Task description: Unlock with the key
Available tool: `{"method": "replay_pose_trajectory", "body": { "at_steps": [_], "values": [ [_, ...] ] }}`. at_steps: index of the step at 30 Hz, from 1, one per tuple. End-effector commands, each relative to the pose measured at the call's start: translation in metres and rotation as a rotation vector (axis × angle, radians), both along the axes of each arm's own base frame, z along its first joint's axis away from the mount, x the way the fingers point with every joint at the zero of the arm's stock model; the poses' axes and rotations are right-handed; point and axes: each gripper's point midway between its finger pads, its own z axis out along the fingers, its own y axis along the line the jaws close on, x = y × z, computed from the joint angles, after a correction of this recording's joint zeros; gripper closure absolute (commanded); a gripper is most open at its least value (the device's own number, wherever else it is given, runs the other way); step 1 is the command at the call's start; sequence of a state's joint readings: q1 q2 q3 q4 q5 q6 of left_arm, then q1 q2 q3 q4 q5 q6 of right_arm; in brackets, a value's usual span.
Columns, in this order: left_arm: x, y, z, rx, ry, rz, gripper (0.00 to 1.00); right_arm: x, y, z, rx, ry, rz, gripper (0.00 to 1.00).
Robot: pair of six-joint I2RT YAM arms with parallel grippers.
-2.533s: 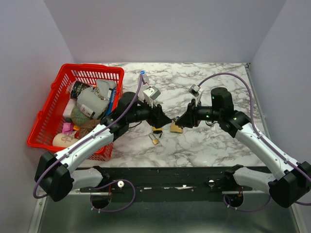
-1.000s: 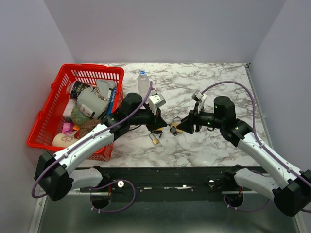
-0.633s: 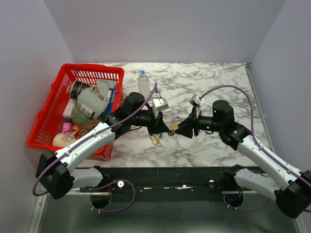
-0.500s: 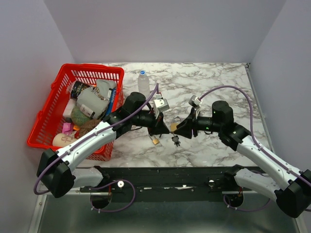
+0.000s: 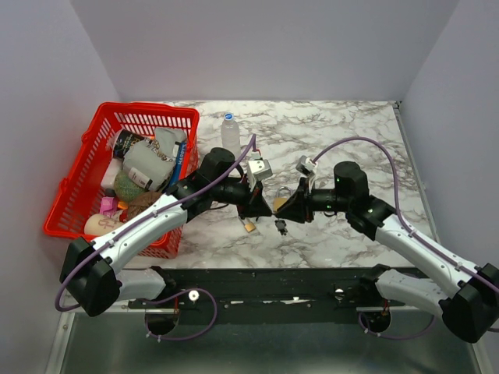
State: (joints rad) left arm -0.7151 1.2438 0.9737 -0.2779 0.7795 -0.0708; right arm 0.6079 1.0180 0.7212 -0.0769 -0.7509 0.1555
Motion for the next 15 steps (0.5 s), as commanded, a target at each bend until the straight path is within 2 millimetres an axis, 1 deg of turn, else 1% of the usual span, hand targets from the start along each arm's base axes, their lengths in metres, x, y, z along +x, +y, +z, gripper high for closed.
{"method": "replay_pose_trajectory", "body": {
  "at_steps": [1,4,10,15],
  "values": [
    [-0.0037,-0.0042,0.0174,-0.046,-0.042,-0.04,1.0,-0.0072,0.0029,-0.001,0.003,0.005,0.051,0.71],
    [-0.0042,-0.0047,0.0172,-0.047,-0.04,-0.043,1.0,-0.0084,0.0045,-0.0015,0.001,0.014,0.062,0.74],
    [-0.0039,-0.0051,0.0175,-0.048,-0.044,-0.04,1.0,-0.0103,0.0066,-0.0038,-0.002,0.034,0.082,0.83],
    [-0.0034,-0.0059,0.0181,-0.052,-0.048,-0.034,1.0,-0.0114,0.0073,-0.0059,-0.001,0.045,0.092,0.93]
  ]
}}
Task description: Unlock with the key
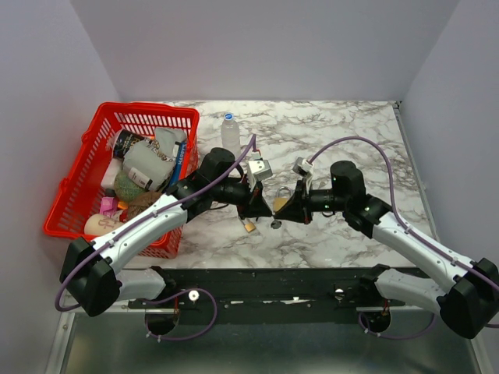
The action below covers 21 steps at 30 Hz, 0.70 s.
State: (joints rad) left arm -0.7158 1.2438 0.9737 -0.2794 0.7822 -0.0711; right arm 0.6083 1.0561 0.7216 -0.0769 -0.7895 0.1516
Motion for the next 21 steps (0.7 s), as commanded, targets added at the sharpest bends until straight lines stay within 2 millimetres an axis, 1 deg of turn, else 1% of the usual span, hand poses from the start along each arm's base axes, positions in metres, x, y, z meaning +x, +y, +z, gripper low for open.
{"method": "replay_pose_trajectory", "body": {
  "at_steps": [1,2,5,8,11,13,14,15,16,18,19,20,21],
  "values": [
    [-0.002,-0.006,0.018,-0.052,-0.05,-0.029,1.0,-0.009,0.004,0.002,0.011,0.013,0.057,0.95],
    [-0.002,-0.006,0.018,-0.051,-0.051,-0.025,1.0,-0.008,0.004,0.003,0.017,0.009,0.056,0.99],
    [0.002,-0.005,0.017,-0.046,-0.059,-0.004,1.0,-0.009,0.005,0.004,0.033,0.005,0.06,0.99],
    [0.005,-0.004,0.018,-0.041,-0.07,0.018,1.0,-0.011,0.006,-0.002,0.038,0.028,0.064,0.99],
    [0.01,-0.003,0.019,-0.037,-0.083,0.047,1.0,-0.006,0.009,-0.004,0.056,0.022,0.05,0.99],
    [0.018,-0.002,0.018,-0.025,-0.098,0.089,1.0,-0.005,0.009,-0.004,0.065,0.031,0.034,0.99],
    [0.022,-0.001,0.019,-0.016,-0.105,0.109,0.93,-0.003,0.009,-0.006,0.075,0.021,0.019,0.99],
    [0.024,0.002,0.017,0.002,-0.108,0.125,0.8,-0.002,0.01,-0.007,0.081,0.021,0.011,0.99],
    [0.032,0.005,0.016,0.024,-0.128,0.168,0.52,-0.001,0.01,-0.009,0.088,0.033,0.002,0.99],
    [0.038,0.012,0.02,0.03,-0.155,0.202,0.33,0.0,0.011,-0.012,0.105,0.027,-0.007,0.99],
    [0.041,0.014,0.023,0.026,-0.168,0.217,0.19,0.0,0.012,-0.013,0.111,0.039,-0.011,0.99],
    [0.043,0.019,0.025,0.022,-0.186,0.244,0.15,0.003,0.013,-0.012,0.125,0.028,-0.016,0.99],
    [0.045,0.02,0.029,0.006,-0.2,0.259,0.11,0.003,0.013,-0.015,0.127,0.037,-0.022,0.99]
  ]
}}
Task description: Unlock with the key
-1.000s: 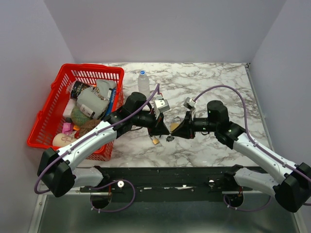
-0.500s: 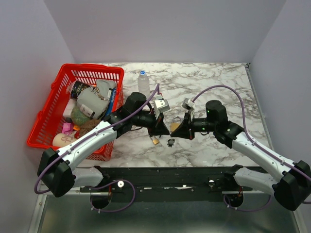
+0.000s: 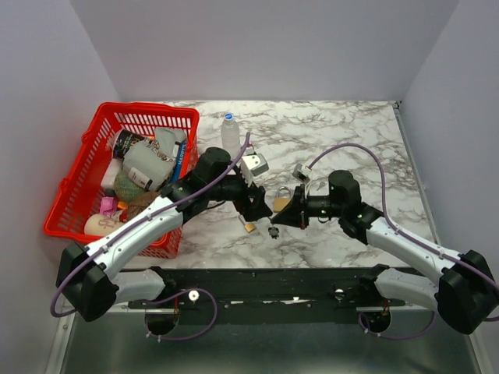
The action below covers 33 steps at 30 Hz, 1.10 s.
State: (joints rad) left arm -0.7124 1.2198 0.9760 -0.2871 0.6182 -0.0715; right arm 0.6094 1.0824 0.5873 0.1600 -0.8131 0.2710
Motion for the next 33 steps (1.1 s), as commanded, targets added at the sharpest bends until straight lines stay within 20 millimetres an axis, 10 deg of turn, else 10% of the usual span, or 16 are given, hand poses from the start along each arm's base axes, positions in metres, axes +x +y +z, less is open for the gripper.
{"method": "replay_pose_trajectory", "body": {
  "at_steps": [1,10,21,33],
  "values": [
    [0.021,0.013,0.035,-0.051,-0.148,0.125,0.07,0.005,0.008,0.006,0.07,-0.008,-0.022,0.99],
    [0.025,0.023,0.066,-0.358,0.009,0.405,0.04,0.002,0.009,0.03,0.208,-0.033,-0.036,0.99],
    [0.017,0.013,0.045,-0.704,0.273,0.434,0.24,-0.004,0.007,0.042,0.237,-0.058,-0.02,0.99],
    [0.009,-0.003,0.027,-0.643,0.317,0.403,0.33,-0.003,0.006,0.047,0.252,-0.066,-0.036,0.99]
  ]
}}
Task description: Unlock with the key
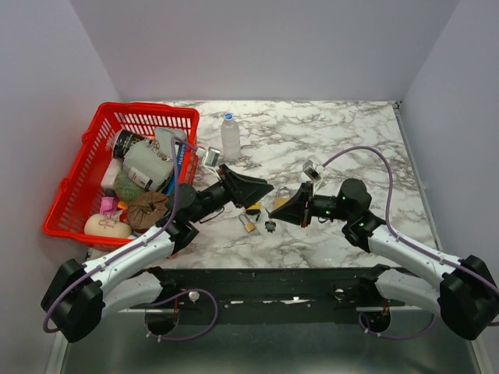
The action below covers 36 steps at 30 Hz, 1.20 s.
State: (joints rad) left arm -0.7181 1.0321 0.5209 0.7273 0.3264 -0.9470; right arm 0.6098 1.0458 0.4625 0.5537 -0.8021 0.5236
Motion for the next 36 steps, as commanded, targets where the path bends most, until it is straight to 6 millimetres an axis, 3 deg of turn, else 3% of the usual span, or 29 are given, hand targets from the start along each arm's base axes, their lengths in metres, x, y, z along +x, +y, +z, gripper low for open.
{"method": "replay_pose_trajectory", "body": {
  "at_steps": [1,7,16,28,36],
  "values": [
    [-0.006,-0.006,-0.056,0.099,0.085,-0.013,0.33,-0.003,0.0,0.017,0.047,-0.067,-0.001,0.99],
    [-0.009,-0.006,-0.059,0.195,0.045,0.02,0.29,-0.004,-0.003,0.028,0.068,-0.088,-0.019,0.99],
    [-0.018,-0.013,-0.042,0.248,-0.047,-0.004,0.25,-0.009,-0.008,0.044,0.084,-0.108,-0.028,0.99],
    [-0.042,-0.03,-0.024,0.206,-0.133,-0.089,0.21,-0.008,-0.009,0.038,0.074,-0.088,-0.039,0.99],
    [-0.054,-0.037,-0.028,0.198,-0.127,-0.149,0.39,-0.007,-0.013,0.042,0.084,-0.095,-0.074,0.99]
  ]
}}
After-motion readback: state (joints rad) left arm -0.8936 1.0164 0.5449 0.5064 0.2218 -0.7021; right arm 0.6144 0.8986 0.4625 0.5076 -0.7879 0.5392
